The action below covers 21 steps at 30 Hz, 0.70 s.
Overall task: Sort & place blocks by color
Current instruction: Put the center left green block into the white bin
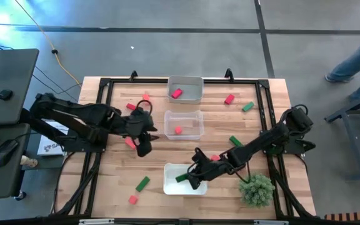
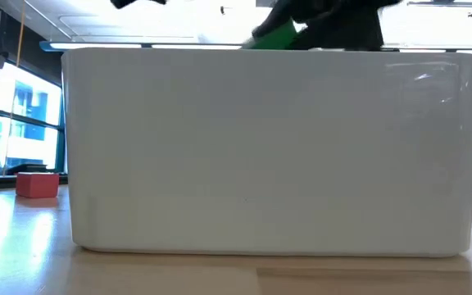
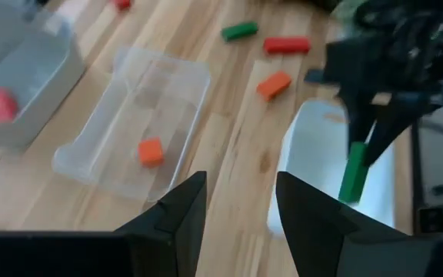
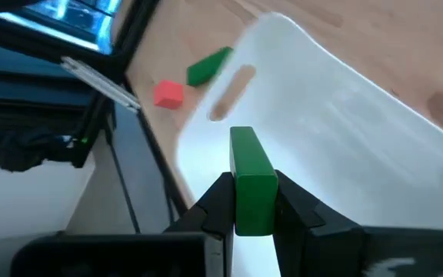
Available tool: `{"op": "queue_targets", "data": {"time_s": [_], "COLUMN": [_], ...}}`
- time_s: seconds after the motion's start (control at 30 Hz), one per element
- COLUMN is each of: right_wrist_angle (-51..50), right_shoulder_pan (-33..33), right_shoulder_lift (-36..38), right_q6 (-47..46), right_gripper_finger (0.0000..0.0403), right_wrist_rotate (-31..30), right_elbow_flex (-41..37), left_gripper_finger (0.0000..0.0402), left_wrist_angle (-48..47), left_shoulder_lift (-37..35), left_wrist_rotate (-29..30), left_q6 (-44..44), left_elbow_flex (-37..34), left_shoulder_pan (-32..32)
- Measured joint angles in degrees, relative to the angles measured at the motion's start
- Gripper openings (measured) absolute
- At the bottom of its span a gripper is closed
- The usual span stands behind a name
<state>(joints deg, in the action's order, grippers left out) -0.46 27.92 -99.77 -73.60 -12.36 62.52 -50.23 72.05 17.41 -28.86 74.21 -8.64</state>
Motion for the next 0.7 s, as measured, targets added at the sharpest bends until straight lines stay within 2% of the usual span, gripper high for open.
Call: {"op": "queue_targets", "data": {"time_s": [0.3, 0.7], "right_wrist_angle": [1.2, -2.2], "right_shoulder_pan": [-0.1, -0.6], "right_shoulder_lift": [-2.8, -2.8], "right_q6": [-2.9, -2.9], "right_gripper_finger": [0.0041, 0.0042], "right_wrist_rotate": [2.6, 5.7], "right_elbow_flex": [0.0, 0.0], "left_gripper_finger": [0.0147, 0.0147], "left_wrist_angle": [-10.8, -10.4], "left_shoulder_lift": [0.0, 0.3], "left_wrist_rotate": [6.8, 7.7], "left_q6": [-7.6, -9.6], "left_elbow_flex": [0.0, 0.0], "left_shoulder_pan": [-3.2, -3.3]}}
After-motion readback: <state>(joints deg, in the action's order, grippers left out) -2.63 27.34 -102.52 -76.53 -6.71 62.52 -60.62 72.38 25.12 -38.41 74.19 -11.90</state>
